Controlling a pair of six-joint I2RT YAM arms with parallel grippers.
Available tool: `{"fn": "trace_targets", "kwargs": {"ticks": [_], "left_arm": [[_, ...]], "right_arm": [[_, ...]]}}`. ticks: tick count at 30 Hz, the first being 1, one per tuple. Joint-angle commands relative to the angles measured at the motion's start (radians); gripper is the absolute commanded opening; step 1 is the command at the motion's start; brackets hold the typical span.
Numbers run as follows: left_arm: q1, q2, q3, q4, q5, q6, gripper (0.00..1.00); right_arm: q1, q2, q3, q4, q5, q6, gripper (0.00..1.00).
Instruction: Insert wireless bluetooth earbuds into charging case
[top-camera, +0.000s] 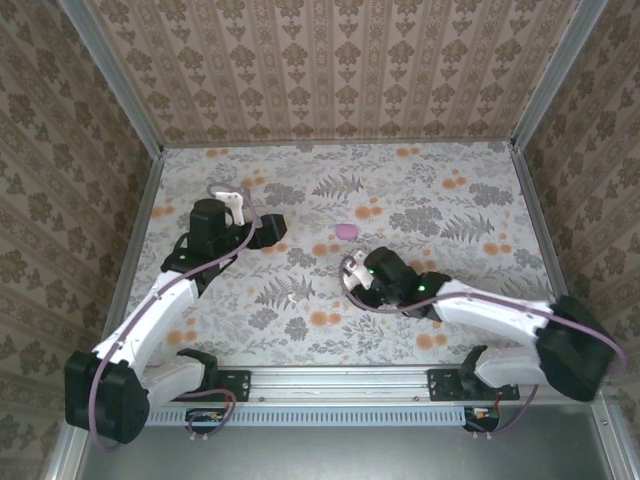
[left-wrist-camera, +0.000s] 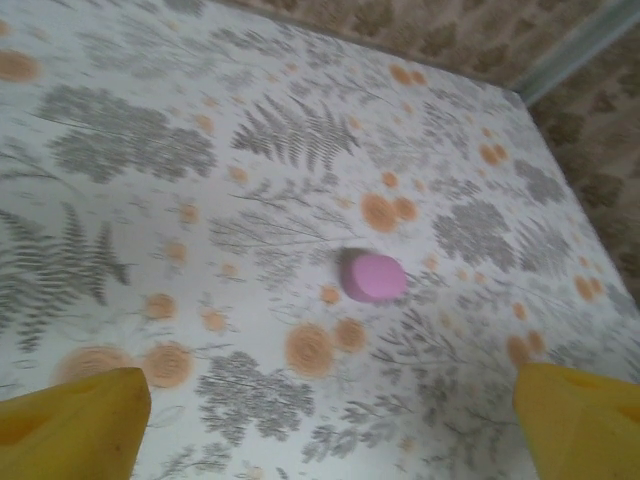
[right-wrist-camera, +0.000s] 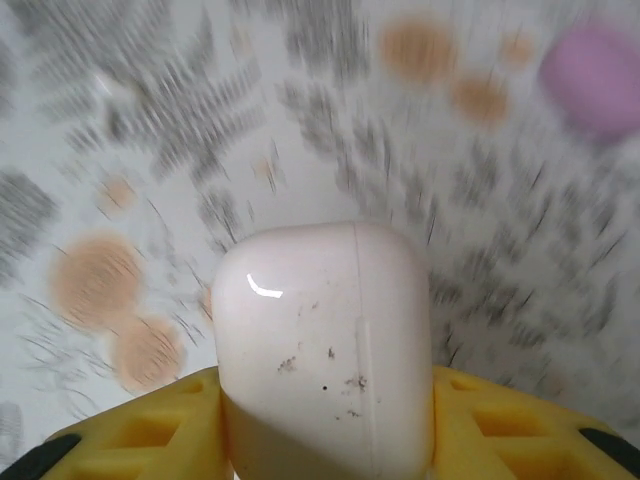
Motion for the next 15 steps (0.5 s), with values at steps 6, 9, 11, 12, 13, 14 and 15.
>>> {"fn": "trace_targets", "kwargs": {"ticks": [6, 9, 11, 12, 13, 14, 15], "left_arm": [[-0.069, 0.088, 0.12, 0.114, 0.401, 0.061, 0.89], [-0.091, 0.1, 0.139, 0.123, 0.462, 0.072, 0.89], [-0.13, 0.098, 0.144, 0.127, 0.483, 0.079, 0.88], [-0.137, 0.096, 0.147, 0.128, 0.488, 0.081, 0.88], [-0.144, 0.094, 0.15, 0.128, 0.495, 0.084, 0.88], [-0.154, 0.092, 0.153, 0.122, 0.499, 0.093, 0.88], [-0.163, 0.091, 0.159, 0.105, 0.498, 0.104, 0.86]], "right_arm": [[0.005, -0.265, -0.044, 0.163, -0.012, -0.386, 0.39], [0.005, -0.263, 0.006, 0.113, 0.014, -0.427, 0.39], [0.005, -0.26, 0.015, 0.122, 0.019, -0.44, 0.39], [0.005, -0.259, 0.017, 0.13, 0.018, -0.445, 0.38], [0.005, -0.258, 0.021, 0.135, 0.018, -0.447, 0.38], [0.005, -0.254, 0.026, 0.14, 0.02, -0.446, 0.38], [0.005, -0.25, 0.03, 0.145, 0.025, -0.446, 0.38]]}}
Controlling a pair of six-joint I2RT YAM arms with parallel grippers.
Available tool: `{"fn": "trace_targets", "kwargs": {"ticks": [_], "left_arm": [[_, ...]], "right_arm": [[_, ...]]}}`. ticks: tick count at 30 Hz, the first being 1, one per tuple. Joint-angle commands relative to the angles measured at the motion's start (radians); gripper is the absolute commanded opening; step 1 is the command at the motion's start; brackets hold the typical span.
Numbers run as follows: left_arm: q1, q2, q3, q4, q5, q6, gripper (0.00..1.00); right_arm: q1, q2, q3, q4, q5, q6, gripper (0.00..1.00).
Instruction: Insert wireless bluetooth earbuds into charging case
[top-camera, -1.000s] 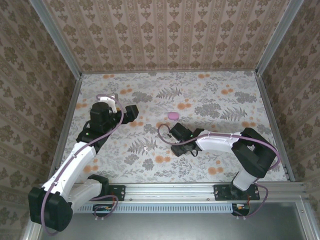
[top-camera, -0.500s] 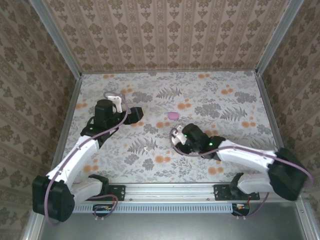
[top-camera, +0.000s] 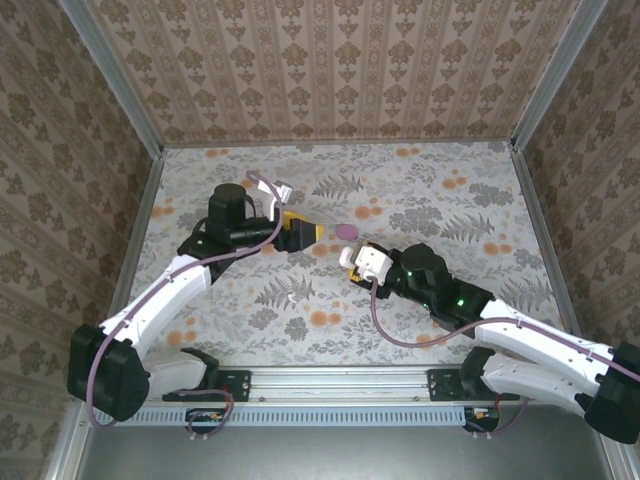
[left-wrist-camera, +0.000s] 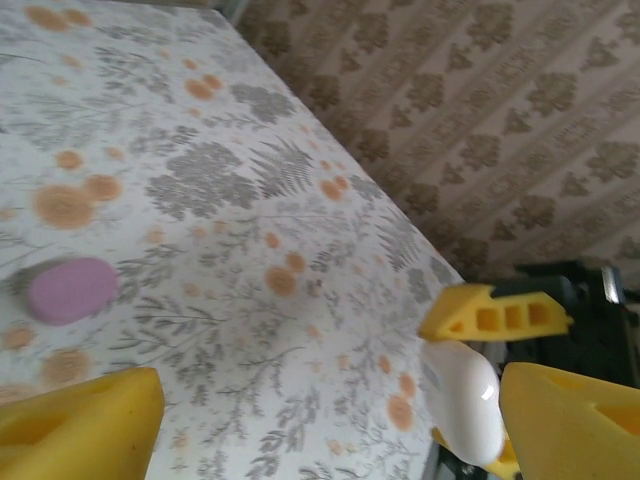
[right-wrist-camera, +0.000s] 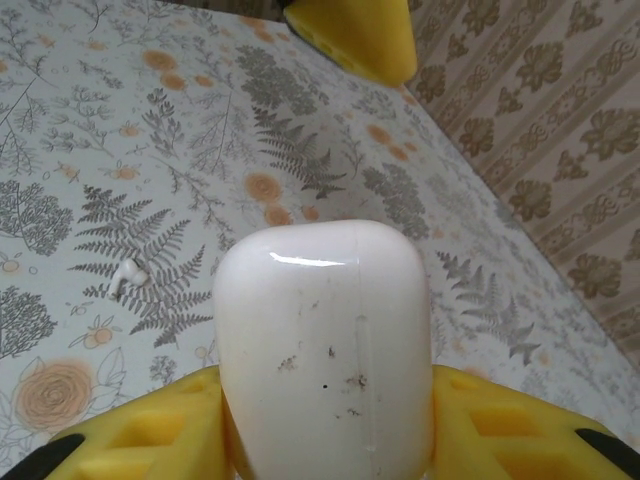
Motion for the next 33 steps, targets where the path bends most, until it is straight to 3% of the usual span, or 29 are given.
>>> {"fn": "trace_targets", "kwargs": {"ticks": [1, 16, 33], "left_arm": [[-0.025, -0.008, 0.047, -0.01, 0.064, 0.055, 0.85], [-0.132, 0.056, 0.07, -0.037, 0.104, 0.055, 0.76], [-0.17, 0.14, 0.116, -0.077, 0.085, 0.079, 0.54]], "right_arm": [[0.005, 0.01, 0.039, 0.026, 0.03, -0.045, 0.38], [0.005, 0.03, 0.056, 0.095, 0.057, -0.039, 0.38], [0.005, 0.078, 0.087, 0.137, 0.084, -0.004, 0.39]]}}
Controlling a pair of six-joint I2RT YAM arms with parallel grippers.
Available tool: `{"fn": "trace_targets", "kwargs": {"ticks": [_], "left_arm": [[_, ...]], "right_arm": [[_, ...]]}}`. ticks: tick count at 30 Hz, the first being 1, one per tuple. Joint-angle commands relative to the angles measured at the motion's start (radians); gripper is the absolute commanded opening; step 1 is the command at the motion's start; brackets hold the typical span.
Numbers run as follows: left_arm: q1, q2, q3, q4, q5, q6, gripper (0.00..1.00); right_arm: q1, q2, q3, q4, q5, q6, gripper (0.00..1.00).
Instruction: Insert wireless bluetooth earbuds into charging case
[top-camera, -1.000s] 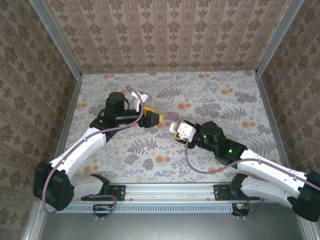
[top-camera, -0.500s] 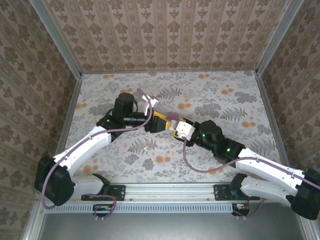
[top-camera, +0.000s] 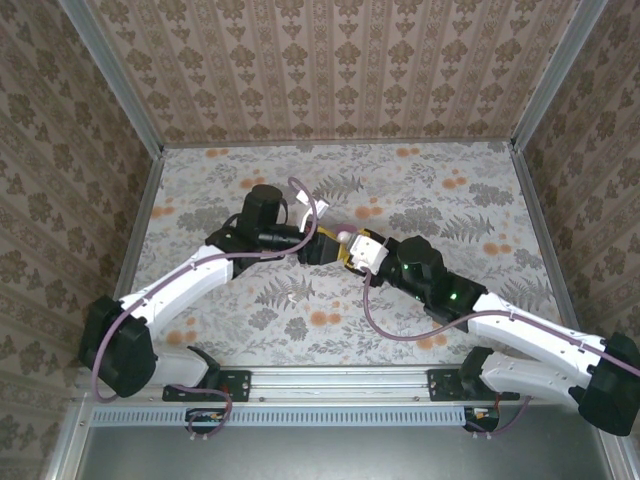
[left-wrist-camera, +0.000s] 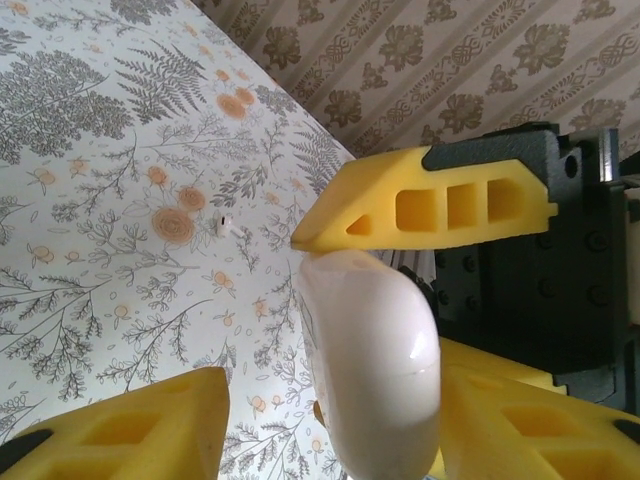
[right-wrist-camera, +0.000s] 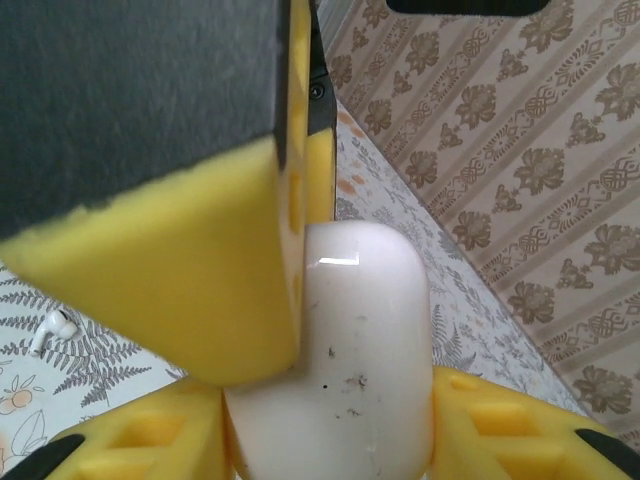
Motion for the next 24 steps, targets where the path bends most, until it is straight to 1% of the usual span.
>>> {"fn": "trace_targets", "kwargs": {"ticks": [1, 11, 24], "left_arm": [[-0.006, 0.006, 0.035, -0.016, 0.005, 0.025, 0.53], [-0.007, 0.018, 0.036, 0.029, -0.008, -0.013, 0.42], [-0.007, 0.024, 0.03, 0.064, -0.008, -0.042, 0.43]], "right_arm": [[0.005, 0.012, 0.045, 0.033, 0.019, 0.022, 0.39], [0.005, 0.019, 0.037, 0.06, 0.017, 0.015, 0.4], [0.005, 0.003, 0.029, 0.067, 0.021, 0.006, 0.4]]}}
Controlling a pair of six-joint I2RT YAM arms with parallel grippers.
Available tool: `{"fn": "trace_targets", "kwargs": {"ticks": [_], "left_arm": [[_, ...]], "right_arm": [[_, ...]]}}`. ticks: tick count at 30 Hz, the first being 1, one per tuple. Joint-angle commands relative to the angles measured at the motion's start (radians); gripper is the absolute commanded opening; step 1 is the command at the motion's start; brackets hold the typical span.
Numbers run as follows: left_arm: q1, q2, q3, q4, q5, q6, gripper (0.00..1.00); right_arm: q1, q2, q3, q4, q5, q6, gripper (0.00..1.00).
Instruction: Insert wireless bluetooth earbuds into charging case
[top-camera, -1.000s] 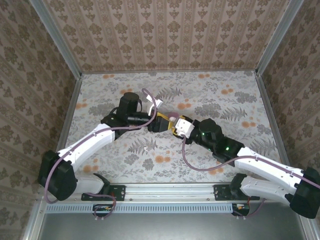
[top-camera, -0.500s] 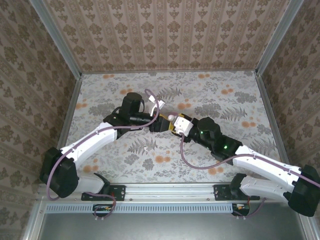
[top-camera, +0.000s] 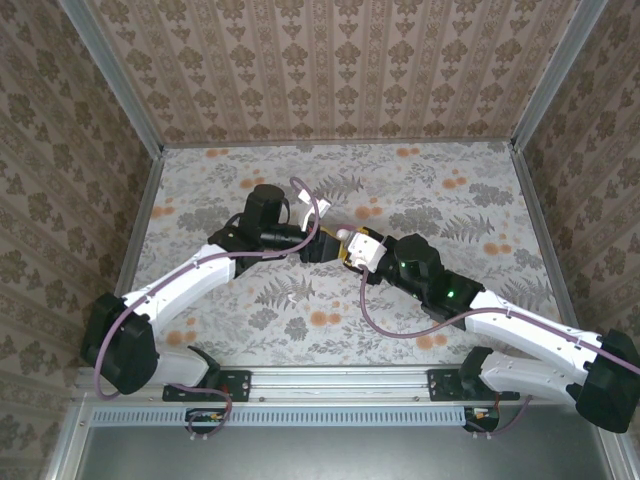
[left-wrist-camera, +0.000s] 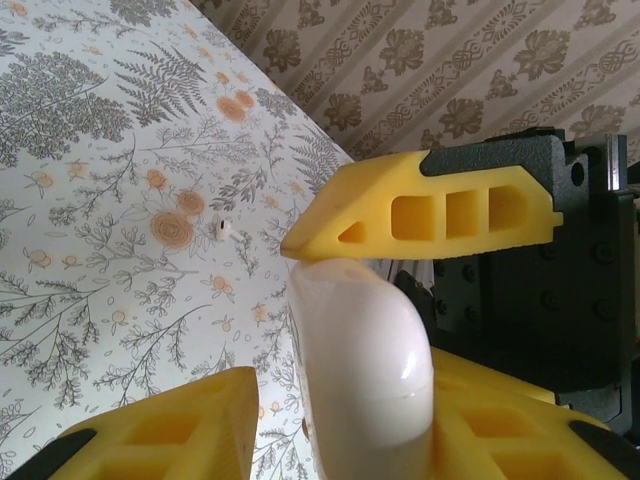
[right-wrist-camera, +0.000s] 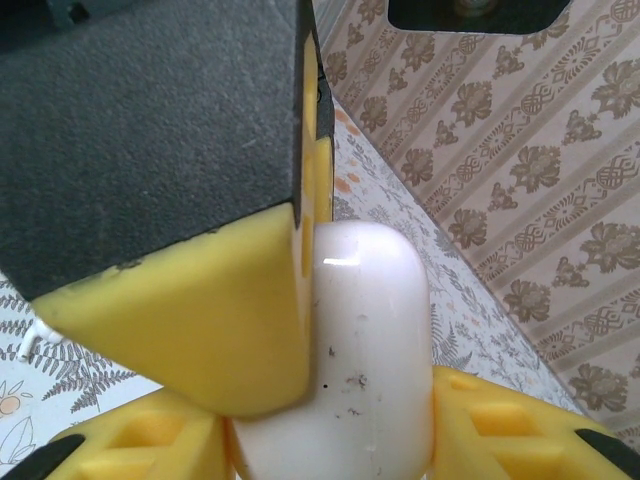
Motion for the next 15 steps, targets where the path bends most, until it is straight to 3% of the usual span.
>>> {"fn": "trace_targets", "kwargs": {"ticks": [1, 15], "left_arm": [[-0.007, 0.008, 0.028, 0.032, -0.004, -0.02, 0.43], [-0.008, 0.018, 0.035, 0.019, 0.003, -0.015, 0.34]], "right_arm": [[0.005, -0.021, 0.016, 0.06, 0.01, 0.003, 0.4], [0.005, -0.044, 0.011, 0.069, 0.0, 0.006, 0.41]]}}
